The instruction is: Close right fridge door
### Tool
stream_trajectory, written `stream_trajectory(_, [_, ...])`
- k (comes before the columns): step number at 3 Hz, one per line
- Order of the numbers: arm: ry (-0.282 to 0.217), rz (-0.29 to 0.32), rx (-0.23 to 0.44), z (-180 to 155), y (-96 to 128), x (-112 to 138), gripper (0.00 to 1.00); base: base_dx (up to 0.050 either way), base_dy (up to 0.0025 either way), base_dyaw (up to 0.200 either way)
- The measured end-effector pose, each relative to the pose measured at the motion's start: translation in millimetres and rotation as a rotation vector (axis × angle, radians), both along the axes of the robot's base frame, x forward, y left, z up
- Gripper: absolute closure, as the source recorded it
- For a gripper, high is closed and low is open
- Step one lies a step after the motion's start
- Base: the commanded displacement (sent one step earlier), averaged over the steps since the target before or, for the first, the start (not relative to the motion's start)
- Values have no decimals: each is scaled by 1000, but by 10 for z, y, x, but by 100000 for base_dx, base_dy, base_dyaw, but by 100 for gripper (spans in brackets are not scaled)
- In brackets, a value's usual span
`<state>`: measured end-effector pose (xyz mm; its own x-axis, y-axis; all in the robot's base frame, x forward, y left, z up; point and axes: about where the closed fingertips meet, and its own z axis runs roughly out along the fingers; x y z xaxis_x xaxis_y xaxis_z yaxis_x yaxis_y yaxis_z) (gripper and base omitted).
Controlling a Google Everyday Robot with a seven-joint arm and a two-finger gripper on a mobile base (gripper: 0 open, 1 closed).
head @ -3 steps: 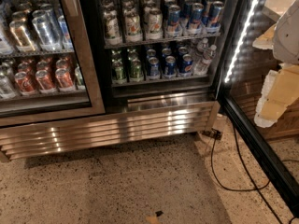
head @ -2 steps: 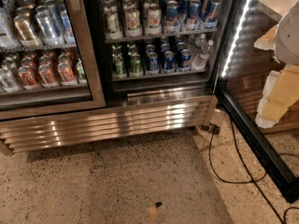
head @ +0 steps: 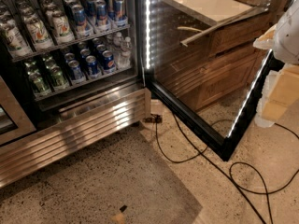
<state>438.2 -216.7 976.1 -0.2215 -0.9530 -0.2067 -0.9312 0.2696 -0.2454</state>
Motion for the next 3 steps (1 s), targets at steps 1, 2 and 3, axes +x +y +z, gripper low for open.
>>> stream_trajectory(1, [0, 0, 0, 0, 0, 0, 0, 2, -3, -19560])
stream_trajectory(2, [0, 0, 0, 0, 0, 0, 0, 2, -5, -19545])
stream_trajectory(3, [0, 0, 0, 0, 0, 0, 0, 4141, 230, 10966])
